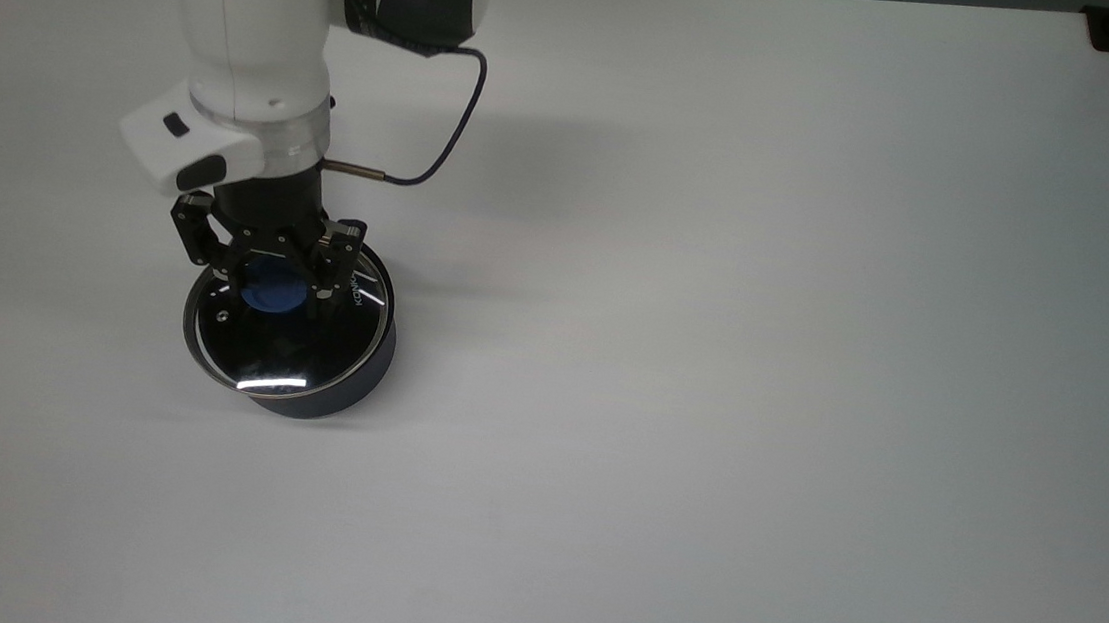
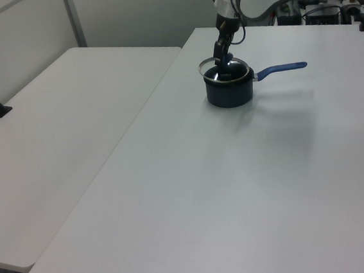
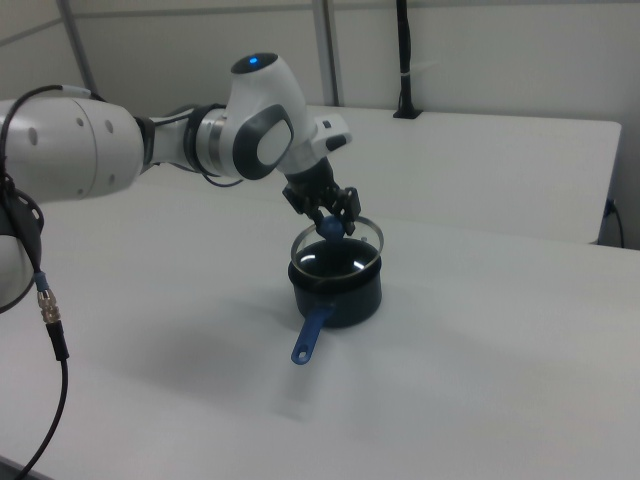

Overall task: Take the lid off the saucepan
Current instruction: 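Lift the glass lid off the saucepan and carry it sideways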

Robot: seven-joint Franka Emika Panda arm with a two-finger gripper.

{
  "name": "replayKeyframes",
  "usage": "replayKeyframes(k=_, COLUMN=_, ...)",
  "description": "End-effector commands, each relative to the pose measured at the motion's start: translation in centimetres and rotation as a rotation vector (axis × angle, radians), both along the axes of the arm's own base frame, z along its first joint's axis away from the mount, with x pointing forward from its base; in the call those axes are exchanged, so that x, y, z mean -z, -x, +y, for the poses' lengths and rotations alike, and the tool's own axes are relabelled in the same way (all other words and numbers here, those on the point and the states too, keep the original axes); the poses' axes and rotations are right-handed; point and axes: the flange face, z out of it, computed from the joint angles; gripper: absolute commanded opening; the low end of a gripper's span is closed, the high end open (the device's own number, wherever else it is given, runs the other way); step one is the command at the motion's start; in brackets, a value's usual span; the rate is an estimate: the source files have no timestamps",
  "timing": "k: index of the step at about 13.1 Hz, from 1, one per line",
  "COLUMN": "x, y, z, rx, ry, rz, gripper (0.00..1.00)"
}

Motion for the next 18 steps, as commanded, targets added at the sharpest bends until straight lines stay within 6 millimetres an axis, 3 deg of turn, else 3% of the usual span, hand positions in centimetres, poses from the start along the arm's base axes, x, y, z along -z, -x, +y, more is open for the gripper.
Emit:
replayKeyframes(k=1, x=-3.1, y=1.1, z=0.7, rx=-0.01, ry=-0.003, rz=-0.009, gripper=0.57)
replayKeyframes(k=3, x=-4.0, y=1.6, z=1.6, rx=-0.017, ry=-0.01, rz=0.013, gripper=0.57)
replayKeyframes(k=10, x=-5.2, y=3.8, z=11.1, rx=-0.089, ry=-0.04, rz=0.105, gripper=0.55)
replayKeyframes(k=13, x=-4.1, y=4.6, z=15.9, rx=-0.115, ry=-0.046, rz=0.129, gripper=0.55)
replayKeyframes(k=18, x=-1.6, y=7.9, z=21.1, rx=-0.182, ry=-0.034, rz=0.206, gripper=0.54)
